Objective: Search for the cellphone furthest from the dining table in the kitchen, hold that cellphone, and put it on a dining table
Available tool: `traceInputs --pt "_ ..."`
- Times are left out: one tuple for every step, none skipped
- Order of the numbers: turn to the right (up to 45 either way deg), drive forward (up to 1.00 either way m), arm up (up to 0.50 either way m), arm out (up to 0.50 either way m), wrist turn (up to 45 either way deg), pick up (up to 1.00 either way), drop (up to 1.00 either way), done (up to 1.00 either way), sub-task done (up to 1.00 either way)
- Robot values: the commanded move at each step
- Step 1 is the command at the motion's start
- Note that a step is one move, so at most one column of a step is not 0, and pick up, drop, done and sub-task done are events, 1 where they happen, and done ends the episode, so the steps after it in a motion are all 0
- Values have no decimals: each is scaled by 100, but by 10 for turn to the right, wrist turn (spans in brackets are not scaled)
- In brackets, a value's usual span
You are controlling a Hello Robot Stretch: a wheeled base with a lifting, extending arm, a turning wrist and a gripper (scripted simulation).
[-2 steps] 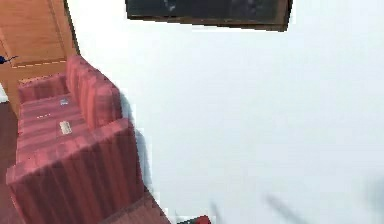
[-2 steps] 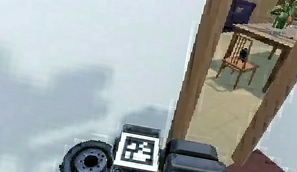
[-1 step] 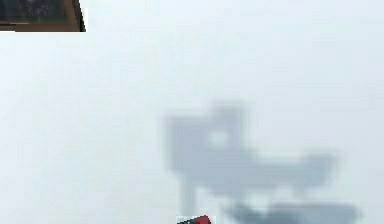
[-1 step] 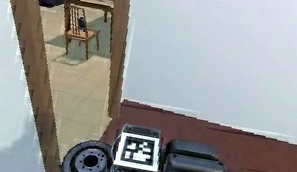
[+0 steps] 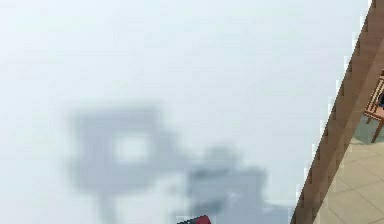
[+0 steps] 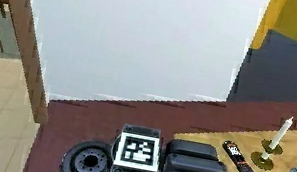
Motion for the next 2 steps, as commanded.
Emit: traceInputs --pt "30 0 0 0 0 0 0 0 0" --pt "-450 0 0 0 0 0 0 0 0"
